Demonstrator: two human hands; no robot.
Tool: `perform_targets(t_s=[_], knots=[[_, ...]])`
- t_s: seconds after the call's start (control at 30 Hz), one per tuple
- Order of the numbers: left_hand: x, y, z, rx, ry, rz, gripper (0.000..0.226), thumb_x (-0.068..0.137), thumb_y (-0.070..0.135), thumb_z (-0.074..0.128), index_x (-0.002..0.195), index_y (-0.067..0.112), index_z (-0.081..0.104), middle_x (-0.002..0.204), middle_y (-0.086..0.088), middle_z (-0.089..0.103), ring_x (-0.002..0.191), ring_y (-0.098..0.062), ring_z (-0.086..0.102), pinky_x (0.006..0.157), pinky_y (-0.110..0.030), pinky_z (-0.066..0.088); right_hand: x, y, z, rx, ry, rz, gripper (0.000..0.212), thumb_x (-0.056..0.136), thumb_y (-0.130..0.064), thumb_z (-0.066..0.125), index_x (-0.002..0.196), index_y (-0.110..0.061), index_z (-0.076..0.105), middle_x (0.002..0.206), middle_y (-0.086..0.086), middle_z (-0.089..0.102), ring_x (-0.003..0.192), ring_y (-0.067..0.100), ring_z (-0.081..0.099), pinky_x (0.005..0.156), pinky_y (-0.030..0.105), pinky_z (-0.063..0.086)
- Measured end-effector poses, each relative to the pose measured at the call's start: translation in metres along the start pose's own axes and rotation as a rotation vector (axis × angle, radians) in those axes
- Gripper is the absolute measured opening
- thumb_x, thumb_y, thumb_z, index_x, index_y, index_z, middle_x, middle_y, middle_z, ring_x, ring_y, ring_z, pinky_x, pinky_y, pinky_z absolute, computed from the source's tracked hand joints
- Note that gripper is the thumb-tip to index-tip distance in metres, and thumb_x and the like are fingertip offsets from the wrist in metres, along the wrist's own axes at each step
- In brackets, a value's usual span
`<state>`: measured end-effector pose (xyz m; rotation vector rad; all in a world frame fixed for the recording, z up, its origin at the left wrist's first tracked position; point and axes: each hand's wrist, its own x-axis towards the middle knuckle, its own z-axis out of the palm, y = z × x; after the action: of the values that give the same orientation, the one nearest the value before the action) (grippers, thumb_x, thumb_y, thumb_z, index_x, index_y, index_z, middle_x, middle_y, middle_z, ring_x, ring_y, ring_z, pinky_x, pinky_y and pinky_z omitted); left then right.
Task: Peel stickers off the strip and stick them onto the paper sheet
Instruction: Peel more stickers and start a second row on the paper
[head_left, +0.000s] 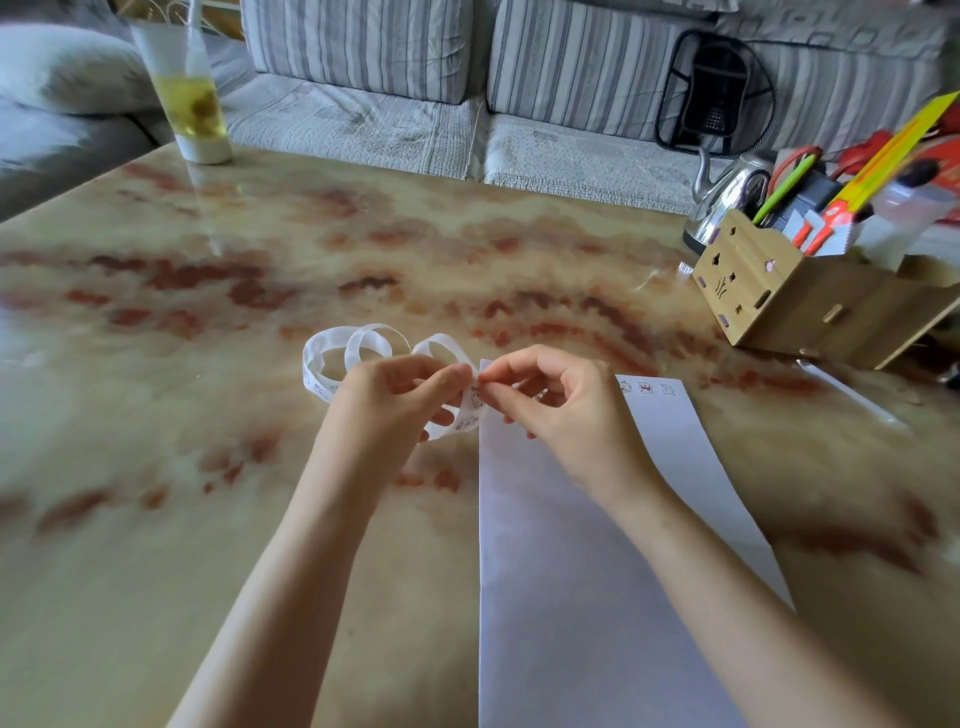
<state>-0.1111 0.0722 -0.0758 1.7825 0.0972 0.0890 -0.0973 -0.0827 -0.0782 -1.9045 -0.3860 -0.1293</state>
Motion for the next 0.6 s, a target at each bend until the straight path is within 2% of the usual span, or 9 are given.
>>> perform_targets(t_s=[0.07,0.17,0.27,0.43,0.5,0.6], knots=[[-0.0005,0.0004,0.0014,0.003,0.013,0.025,0.016,0.087,0.027,0.063,0.073,0.025,0.07,0.057,0.02,0.065,0.053,0.007,0.059,0.05,-0.01,0.043,-0.0004,0.0002,0.001,0.003,0.021,0.002,0.012,0.082,-0.014,0.073,0.08,-0.025,0.071,0.071,-0.018,0.067,0.063,0.0,0.054,0.057,0.015,0.041],[-0.0005,0.0,0.0021,0.023,0.03,0.041,0.015,0.087,0.029,0.063,0.073,0.027,0.071,0.059,0.02,0.066,0.056,0.006,0.06,0.053,-0.016,0.042,-0.0002,-0.0004,0.0028,0.017,0.05,0.003,0.013,0.082,-0.013,0.073,0.078,-0.025,0.07,0.07,-0.018,0.067,0.063,-0.001,0.055,0.057,0.012,0.039],[-0.0014,0.0007,0.0021,0.028,0.041,0.047,0.018,0.087,0.027,0.063,0.071,0.028,0.07,0.058,0.02,0.066,0.056,0.006,0.06,0.05,-0.013,0.042,-0.0001,-0.0004,0.0035,0.013,0.055,-0.005,0.012,0.081,-0.013,0.074,0.077,-0.024,0.069,0.071,-0.018,0.066,0.063,0.0,0.055,0.059,0.01,0.038],[-0.0017,0.0017,0.003,0.043,0.071,0.018,0.019,0.086,0.028,0.064,0.07,0.023,0.072,0.059,0.014,0.068,0.055,0.004,0.06,0.058,-0.026,0.044,-0.0007,0.0031,0.0043,-0.127,0.085,-0.084,0.01,0.081,-0.017,0.074,0.077,-0.023,0.068,0.087,-0.011,0.06,0.07,0.006,0.053,0.061,0.012,0.037],[-0.0017,0.0017,0.0037,0.048,0.076,0.008,0.019,0.086,0.028,0.064,0.07,0.021,0.073,0.058,0.011,0.068,0.055,0.005,0.06,0.056,-0.023,0.043,-0.0018,0.0038,0.0034,-0.177,0.074,-0.102,0.007,0.083,-0.02,0.072,0.079,-0.022,0.067,0.09,-0.01,0.059,0.072,0.009,0.052,0.062,0.015,0.037],[-0.0018,0.0016,0.0043,0.072,0.093,-0.005,0.02,0.087,0.027,0.063,0.071,0.02,0.072,0.054,0.015,0.066,0.052,0.007,0.058,0.047,-0.009,0.038,-0.0054,0.0016,-0.0014,-0.122,0.024,-0.105,0.012,0.085,-0.017,0.07,0.078,-0.026,0.064,0.09,-0.009,0.059,0.074,0.01,0.051,0.068,0.023,0.042]])
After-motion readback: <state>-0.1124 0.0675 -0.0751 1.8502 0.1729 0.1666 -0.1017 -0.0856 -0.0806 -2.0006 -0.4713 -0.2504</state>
